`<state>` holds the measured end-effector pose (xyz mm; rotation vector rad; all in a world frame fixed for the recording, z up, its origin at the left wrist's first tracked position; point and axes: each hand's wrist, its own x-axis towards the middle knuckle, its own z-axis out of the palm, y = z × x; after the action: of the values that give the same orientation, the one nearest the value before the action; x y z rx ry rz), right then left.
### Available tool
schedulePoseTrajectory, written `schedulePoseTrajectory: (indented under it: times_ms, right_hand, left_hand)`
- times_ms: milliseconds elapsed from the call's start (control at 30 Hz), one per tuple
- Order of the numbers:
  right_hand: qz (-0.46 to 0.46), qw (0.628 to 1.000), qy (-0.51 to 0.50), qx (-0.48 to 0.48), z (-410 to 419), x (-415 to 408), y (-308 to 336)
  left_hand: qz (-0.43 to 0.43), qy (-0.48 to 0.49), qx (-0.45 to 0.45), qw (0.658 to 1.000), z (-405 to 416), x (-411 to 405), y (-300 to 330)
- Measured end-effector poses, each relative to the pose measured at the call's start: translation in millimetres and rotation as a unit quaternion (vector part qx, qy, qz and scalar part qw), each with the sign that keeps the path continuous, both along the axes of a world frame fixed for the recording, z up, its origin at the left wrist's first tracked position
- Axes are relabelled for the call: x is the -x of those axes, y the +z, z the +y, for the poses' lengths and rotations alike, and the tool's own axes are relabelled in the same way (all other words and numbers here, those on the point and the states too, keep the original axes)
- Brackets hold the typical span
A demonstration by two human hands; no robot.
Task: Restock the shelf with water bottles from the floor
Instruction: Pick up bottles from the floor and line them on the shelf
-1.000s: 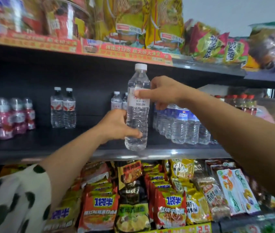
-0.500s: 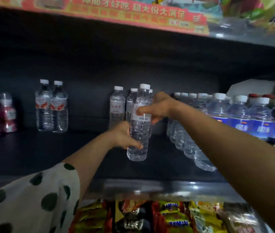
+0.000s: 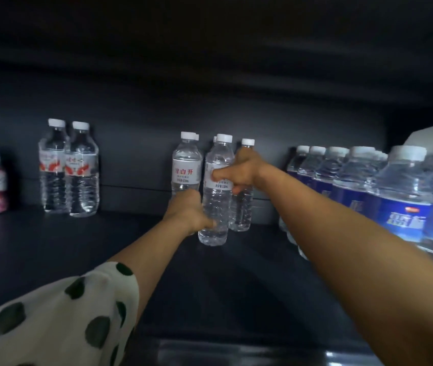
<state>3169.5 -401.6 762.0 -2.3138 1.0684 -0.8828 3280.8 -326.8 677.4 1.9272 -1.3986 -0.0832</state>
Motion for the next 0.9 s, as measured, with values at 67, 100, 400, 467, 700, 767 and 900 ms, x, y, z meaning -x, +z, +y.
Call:
schedulePoseTrajectory:
  times_ms: [67,100,400,467,700,767,900]
  right_hand:
    - [-0.001,1.000,0.005,-0.004,-9.7,-4.9,-1.0]
    - [-0.003,1.000,0.005,-0.008,-13.8,-6.9,-1.0]
    - [0.016,1.000,0.010,-0.016,-25.5,-16.5,1.8]
    - [0.019,1.000,0.004,-0.015,-25.5,-18.1,2.6]
    - [0.015,0.999,0.015,-0.029,-25.7,-16.7,0.0]
    - [0.026,0.999,0.018,-0.035,-22.7,-15.1,1.2]
    - [0.037,0.998,0.001,-0.040,-7.4,-9.4,3.1]
  left_hand:
    - [-0.014,0.052,0.020,0.998,-1.3,-8.3,2.1]
    - [-0.026,0.079,0.028,0.996,-0.3,-13.3,3.7]
    - [-0.046,0.097,0.007,0.994,-1.5,-36.9,-1.4]
    - [-0.043,0.090,0.008,0.995,-1.6,-37.7,-1.0]
    - [-0.025,0.083,0.009,0.996,1.3,-39.3,-0.3]
    - [-0.026,0.076,0.000,0.997,3.2,-38.9,1.7]
    - [-0.041,0.059,-0.014,0.997,13.4,-36.2,10.3]
